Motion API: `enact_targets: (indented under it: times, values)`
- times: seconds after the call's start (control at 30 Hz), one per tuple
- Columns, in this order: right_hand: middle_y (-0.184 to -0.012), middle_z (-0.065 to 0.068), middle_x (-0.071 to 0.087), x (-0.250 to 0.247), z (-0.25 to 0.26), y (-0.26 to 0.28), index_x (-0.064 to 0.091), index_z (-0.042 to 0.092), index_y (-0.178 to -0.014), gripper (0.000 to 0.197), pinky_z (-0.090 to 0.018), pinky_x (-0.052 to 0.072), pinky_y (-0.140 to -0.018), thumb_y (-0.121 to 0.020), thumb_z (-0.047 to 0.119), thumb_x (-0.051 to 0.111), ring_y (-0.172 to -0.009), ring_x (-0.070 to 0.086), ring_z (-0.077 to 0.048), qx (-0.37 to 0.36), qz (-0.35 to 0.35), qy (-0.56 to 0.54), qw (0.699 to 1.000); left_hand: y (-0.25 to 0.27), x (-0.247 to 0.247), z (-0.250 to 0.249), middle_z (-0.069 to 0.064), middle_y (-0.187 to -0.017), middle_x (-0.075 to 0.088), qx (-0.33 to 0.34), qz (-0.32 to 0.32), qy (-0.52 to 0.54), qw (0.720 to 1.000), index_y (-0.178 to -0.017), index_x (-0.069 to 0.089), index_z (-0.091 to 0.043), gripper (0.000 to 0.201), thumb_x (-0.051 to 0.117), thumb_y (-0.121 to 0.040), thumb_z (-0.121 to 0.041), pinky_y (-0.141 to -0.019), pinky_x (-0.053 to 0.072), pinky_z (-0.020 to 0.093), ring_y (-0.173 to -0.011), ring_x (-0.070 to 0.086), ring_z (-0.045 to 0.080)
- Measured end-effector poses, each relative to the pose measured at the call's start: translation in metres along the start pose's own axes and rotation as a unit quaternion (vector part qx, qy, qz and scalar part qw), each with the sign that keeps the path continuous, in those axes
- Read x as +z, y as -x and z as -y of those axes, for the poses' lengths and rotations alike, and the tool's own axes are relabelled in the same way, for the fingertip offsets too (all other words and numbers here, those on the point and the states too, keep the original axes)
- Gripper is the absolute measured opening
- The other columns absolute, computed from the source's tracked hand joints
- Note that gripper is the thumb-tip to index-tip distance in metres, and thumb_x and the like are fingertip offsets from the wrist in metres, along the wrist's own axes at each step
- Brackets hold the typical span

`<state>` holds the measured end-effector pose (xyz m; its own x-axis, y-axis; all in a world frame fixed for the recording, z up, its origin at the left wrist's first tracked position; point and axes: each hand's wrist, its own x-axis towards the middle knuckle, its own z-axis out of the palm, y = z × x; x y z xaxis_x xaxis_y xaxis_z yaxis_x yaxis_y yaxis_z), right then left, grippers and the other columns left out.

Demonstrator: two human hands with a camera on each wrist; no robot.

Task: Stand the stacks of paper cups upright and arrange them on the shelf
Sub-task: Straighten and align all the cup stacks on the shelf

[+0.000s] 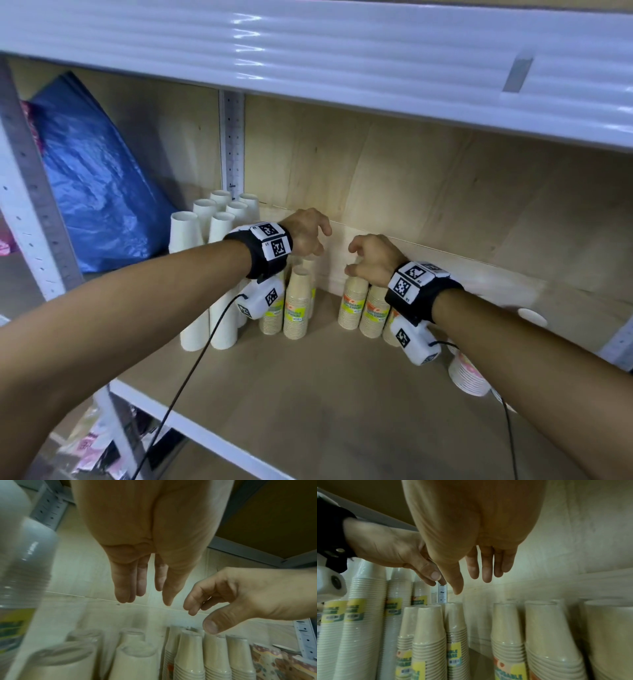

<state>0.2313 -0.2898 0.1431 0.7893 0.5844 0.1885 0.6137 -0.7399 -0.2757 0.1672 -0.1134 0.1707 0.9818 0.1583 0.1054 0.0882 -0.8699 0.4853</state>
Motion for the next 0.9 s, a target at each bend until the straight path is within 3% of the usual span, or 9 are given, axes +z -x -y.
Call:
enact_targets:
  times: [0.13, 0.3, 0.43, 0.53, 0.63, 0.77, 0.9]
  values:
    - [-0.120, -0.004, 0.062, 0.007, 0.019, 0.000, 0.062, 0.021, -0.120, 0.048, -0.038, 0.051, -0.092, -0.076, 0.034, 0.075, -0.110, 0.058, -0.022, -0.014, 0.006, -0.001, 1.000, 0.012, -0.007, 0.017, 0.003, -0.119, 0.057, -0.034, -0.017, -0.006, 0.999, -0.120, 0.062, -0.023, 0.044, 0.079, -0.079, -0.022, -0.090, 0.051, 0.034, -0.105, 0.058, 0.021]
    - [-0.118, -0.004, 0.062, 0.020, 0.038, 0.000, 0.062, 0.018, -0.119, 0.043, -0.032, 0.050, -0.087, -0.078, 0.029, 0.073, -0.108, 0.059, -0.023, -0.026, 0.021, -0.024, 0.999, 0.027, -0.006, 0.028, -0.001, -0.118, 0.057, -0.060, -0.007, -0.043, 0.997, -0.116, 0.062, -0.027, 0.042, 0.077, -0.077, -0.030, -0.069, 0.045, 0.024, -0.095, 0.057, 0.016]
    - [-0.108, -0.004, 0.067, 0.032, 0.050, 0.000, 0.063, 0.018, -0.111, 0.038, -0.035, 0.053, -0.085, -0.075, 0.025, 0.074, -0.100, 0.063, -0.025, -0.023, 0.046, -0.069, 0.996, 0.038, -0.001, 0.032, -0.002, -0.120, 0.051, -0.060, 0.017, -0.082, 0.995, -0.123, 0.059, -0.021, 0.048, 0.075, -0.082, -0.039, -0.074, 0.039, 0.025, -0.095, 0.049, 0.014]
    - [-0.103, -0.002, 0.067, 0.041, 0.058, 0.000, 0.063, 0.020, -0.107, 0.040, -0.036, 0.054, -0.085, -0.072, 0.031, 0.078, -0.096, 0.064, -0.023, -0.015, 0.051, -0.095, 0.994, 0.041, 0.006, 0.037, 0.001, -0.126, 0.056, -0.070, 0.027, -0.086, 0.993, -0.129, 0.056, -0.017, 0.048, 0.073, -0.083, -0.025, -0.074, 0.042, 0.025, -0.097, 0.052, 0.016]
    - [-0.099, -0.002, 0.068, 0.049, 0.063, -0.002, 0.064, 0.020, -0.101, 0.037, -0.038, 0.054, -0.083, -0.070, 0.033, 0.078, -0.093, 0.064, -0.024, -0.016, 0.048, -0.105, 0.993, 0.043, 0.011, 0.039, 0.004, -0.127, 0.058, -0.077, 0.030, -0.081, 0.993, -0.130, 0.057, -0.014, 0.050, 0.071, -0.081, -0.014, -0.078, 0.046, 0.027, -0.108, 0.058, 0.022]
    - [-0.102, -0.003, 0.067, 0.061, 0.066, -0.005, 0.063, 0.019, -0.107, 0.038, -0.031, 0.047, -0.071, -0.074, 0.032, 0.076, -0.096, 0.063, -0.026, -0.017, 0.053, -0.105, 0.993, 0.045, 0.011, 0.040, 0.005, -0.129, 0.058, -0.066, 0.010, -0.095, 0.993, -0.129, 0.058, -0.011, 0.046, 0.068, -0.084, -0.010, -0.084, 0.046, 0.026, -0.116, 0.057, 0.024]
    - [-0.108, -0.003, 0.066, 0.064, 0.067, -0.007, 0.062, 0.017, -0.110, 0.038, -0.030, 0.046, -0.072, -0.076, 0.027, 0.076, -0.096, 0.062, -0.024, -0.016, 0.048, -0.109, 0.993, 0.045, 0.014, 0.048, 0.005, -0.126, 0.061, -0.051, 0.009, -0.110, 0.993, -0.123, 0.063, -0.010, 0.038, 0.068, -0.085, -0.008, -0.086, 0.049, 0.028, -0.112, 0.059, 0.023]
